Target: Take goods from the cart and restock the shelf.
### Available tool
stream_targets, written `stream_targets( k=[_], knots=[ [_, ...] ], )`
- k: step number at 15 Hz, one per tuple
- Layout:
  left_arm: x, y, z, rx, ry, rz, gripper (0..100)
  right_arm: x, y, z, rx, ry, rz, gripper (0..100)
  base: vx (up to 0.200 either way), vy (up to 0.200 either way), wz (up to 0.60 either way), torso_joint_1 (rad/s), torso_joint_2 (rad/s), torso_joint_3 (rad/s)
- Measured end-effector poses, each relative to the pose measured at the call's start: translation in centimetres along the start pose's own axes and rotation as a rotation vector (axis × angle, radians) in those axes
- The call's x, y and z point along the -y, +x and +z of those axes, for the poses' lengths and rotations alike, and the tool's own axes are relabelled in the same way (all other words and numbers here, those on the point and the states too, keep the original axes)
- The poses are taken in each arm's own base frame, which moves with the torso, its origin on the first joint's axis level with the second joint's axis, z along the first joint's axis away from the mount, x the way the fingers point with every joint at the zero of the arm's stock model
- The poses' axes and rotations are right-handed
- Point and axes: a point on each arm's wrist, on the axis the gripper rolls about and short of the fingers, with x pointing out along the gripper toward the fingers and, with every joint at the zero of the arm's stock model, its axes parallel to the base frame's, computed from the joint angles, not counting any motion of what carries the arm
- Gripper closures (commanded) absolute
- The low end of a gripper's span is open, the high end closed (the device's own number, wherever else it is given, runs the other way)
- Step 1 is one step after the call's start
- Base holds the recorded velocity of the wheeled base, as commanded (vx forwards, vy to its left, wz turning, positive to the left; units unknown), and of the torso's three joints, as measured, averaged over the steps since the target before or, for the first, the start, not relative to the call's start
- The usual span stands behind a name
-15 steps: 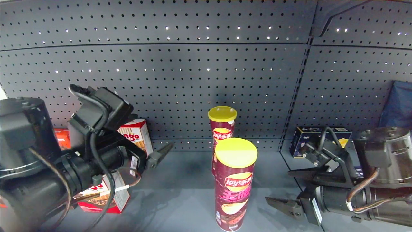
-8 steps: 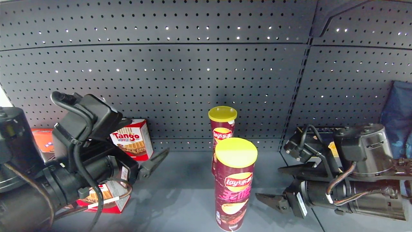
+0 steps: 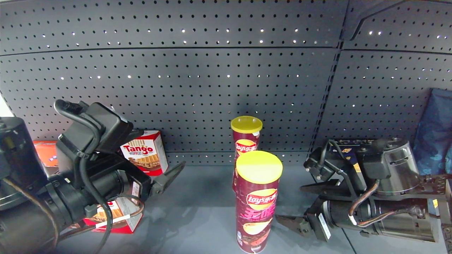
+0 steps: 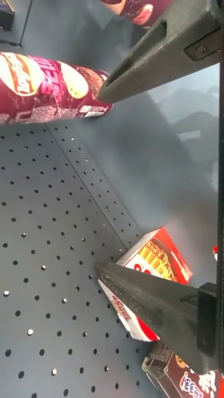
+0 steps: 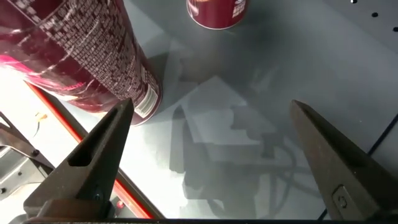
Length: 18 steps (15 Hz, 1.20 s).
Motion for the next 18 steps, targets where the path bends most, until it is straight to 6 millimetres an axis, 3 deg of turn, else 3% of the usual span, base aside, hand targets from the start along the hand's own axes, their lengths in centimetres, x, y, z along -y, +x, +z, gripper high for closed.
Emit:
stream_targets(
  k=[18],
  knots=[
    [-0.03, 0.00, -0.12, -0.003, -0.004, 0.002, 0, -0.62, 0.83, 0.15, -0.013, -0.014, 0.020, 0, 0.000, 0.000, 0.00, 0.000, 0.00, 0.000]
  ],
)
